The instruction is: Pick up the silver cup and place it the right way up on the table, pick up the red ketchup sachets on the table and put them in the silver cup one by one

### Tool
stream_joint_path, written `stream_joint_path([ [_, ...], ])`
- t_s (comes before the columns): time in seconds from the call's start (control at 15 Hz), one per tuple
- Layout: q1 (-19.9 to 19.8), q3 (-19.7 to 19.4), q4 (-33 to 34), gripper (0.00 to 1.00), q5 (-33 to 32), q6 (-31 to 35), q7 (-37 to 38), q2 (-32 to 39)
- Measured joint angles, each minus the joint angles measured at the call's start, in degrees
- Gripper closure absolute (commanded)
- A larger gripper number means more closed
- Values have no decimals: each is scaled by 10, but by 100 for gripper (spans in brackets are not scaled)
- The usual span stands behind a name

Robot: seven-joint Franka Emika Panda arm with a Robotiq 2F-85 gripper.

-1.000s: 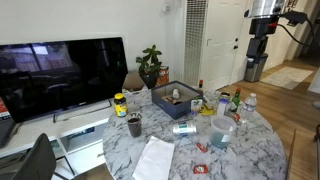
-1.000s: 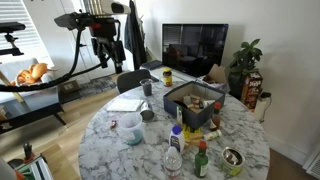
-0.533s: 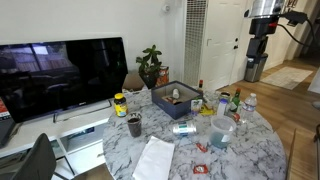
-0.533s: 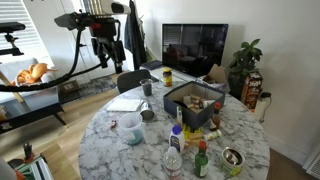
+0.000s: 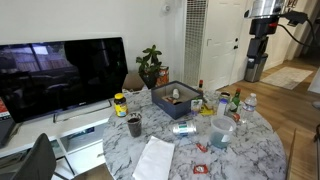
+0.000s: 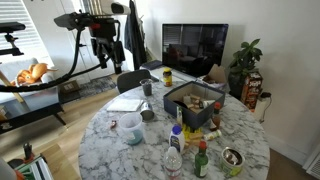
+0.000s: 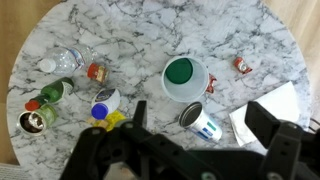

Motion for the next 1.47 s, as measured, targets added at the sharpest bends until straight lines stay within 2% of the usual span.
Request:
stream_joint_path([
  [0.13,7,6,-1,0,1,-27,-2,15],
  [0.33,33,27,-2,0,30,-20,1,70],
  [0.53,51,42,-1,0,85,72,25,135],
  [0.6,52,44,0,0,87,83,27,150],
  [1.33,52,42,2,0,86,82,27,144],
  [1.47,57,43,1,0,100,112,19,162],
])
